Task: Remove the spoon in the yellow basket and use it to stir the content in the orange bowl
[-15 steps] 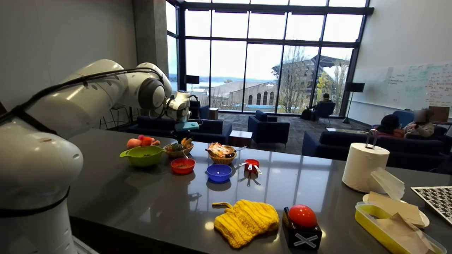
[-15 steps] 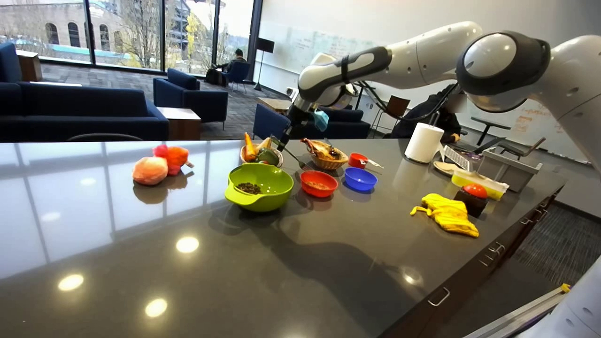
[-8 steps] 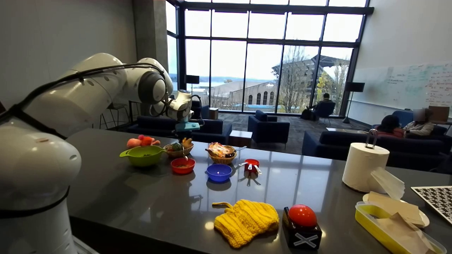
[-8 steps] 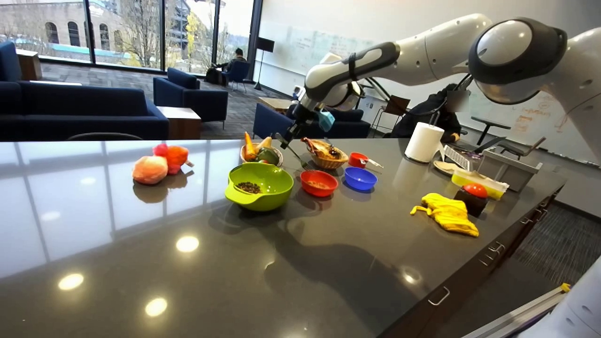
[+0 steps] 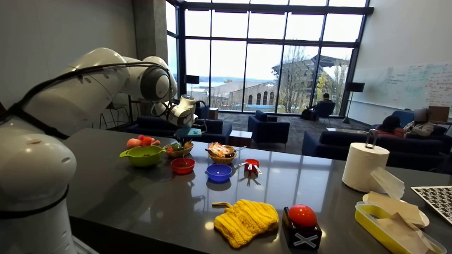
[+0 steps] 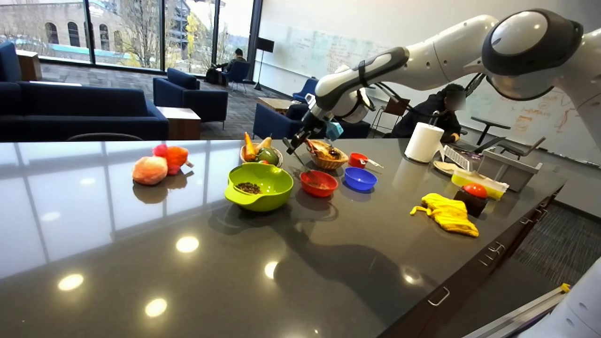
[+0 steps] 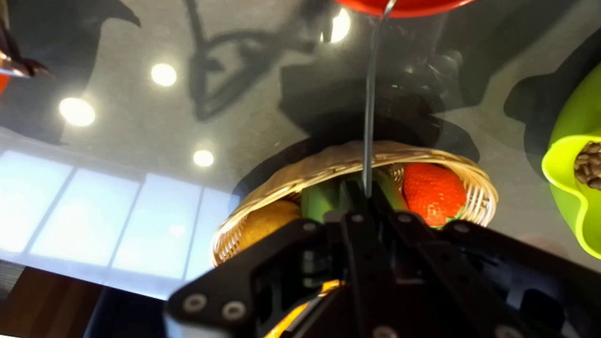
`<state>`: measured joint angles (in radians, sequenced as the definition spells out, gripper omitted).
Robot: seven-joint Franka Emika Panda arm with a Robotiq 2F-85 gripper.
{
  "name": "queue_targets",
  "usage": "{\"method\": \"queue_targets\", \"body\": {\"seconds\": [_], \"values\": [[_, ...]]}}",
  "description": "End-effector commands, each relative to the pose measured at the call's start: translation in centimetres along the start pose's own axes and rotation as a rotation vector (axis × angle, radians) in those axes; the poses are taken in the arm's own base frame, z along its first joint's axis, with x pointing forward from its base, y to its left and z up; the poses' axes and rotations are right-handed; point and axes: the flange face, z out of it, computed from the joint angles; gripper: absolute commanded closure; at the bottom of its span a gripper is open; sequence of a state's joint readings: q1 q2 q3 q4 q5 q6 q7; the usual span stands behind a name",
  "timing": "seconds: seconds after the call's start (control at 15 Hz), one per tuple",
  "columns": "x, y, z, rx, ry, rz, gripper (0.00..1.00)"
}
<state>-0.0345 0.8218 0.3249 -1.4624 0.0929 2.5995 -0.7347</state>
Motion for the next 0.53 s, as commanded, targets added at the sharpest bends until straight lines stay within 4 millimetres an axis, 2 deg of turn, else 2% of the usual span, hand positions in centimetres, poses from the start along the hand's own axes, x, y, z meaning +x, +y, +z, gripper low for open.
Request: {"method": "queue_targets", "body": {"seconds": [0.0, 0.47], "values": [[-1.7, -0.5, -1.2, 0.005, 0.035, 0.016, 0.99], [-2.7, -1.1, -0.9, 0.006, 0.083, 0.002, 0.99]]}}
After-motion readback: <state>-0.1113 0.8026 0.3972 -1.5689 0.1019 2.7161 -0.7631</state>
